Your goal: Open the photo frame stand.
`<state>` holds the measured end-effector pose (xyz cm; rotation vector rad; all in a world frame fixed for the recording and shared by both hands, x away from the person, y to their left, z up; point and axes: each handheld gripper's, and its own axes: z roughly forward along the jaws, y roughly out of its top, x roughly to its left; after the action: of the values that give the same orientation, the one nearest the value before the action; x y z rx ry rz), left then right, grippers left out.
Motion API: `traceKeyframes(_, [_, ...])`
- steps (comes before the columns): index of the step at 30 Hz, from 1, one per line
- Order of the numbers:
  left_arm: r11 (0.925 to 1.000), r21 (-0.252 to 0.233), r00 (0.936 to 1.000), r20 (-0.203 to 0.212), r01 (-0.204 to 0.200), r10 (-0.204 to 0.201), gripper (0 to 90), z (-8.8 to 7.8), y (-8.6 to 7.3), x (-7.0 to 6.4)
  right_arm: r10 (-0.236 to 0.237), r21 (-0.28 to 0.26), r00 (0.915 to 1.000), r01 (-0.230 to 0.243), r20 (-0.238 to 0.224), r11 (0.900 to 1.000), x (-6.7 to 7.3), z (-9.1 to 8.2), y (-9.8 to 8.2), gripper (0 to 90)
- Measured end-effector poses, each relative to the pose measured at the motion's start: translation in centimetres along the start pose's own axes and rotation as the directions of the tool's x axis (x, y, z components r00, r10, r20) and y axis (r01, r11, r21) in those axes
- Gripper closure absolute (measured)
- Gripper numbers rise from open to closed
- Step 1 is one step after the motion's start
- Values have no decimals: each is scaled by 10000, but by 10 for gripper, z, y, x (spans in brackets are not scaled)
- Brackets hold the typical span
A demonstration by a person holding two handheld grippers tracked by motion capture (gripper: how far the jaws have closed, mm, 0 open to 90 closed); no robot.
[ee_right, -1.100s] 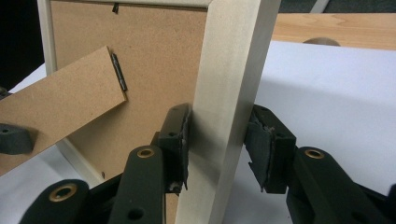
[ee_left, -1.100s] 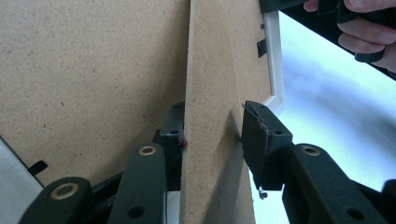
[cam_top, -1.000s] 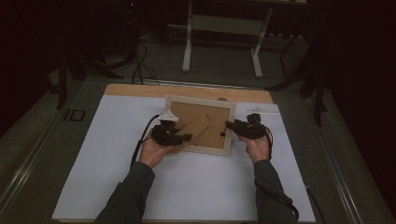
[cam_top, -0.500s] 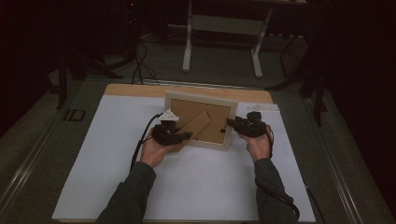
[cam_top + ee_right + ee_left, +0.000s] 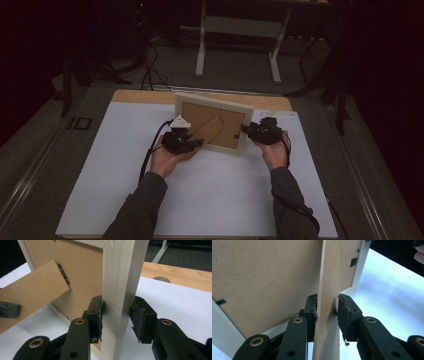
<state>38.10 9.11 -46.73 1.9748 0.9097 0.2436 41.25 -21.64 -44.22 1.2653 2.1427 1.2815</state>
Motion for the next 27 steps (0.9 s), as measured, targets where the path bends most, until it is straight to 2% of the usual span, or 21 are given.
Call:
traceKeyframes(21, [10000,-16,9986,-521,30,-31,730,10,-2,3,-626,48,9961,625,626,9980,10,3,9,620])
traceKeyframes(23, [9999,132,9979,-641,-40,49,730,12,-3,2,-1120,141,9896,1112,906,9937,15,2,9,621])
traceKeyframes(24, [9992,388,9958,-898,-128,162,729,15,-3,2,-1334,209,9863,1320,974,9910,17,2,10,620])
traceKeyframes(26, [9974,681,9938,-1068,-243,315,733,20,-7,2,-1687,216,9810,1674,954,9857,21,2,10,616])
traceKeyframes(27, [9974,675,9935,-1097,-236,309,738,22,-9,1,-1777,222,9796,1764,936,9841,22,1,10,613])
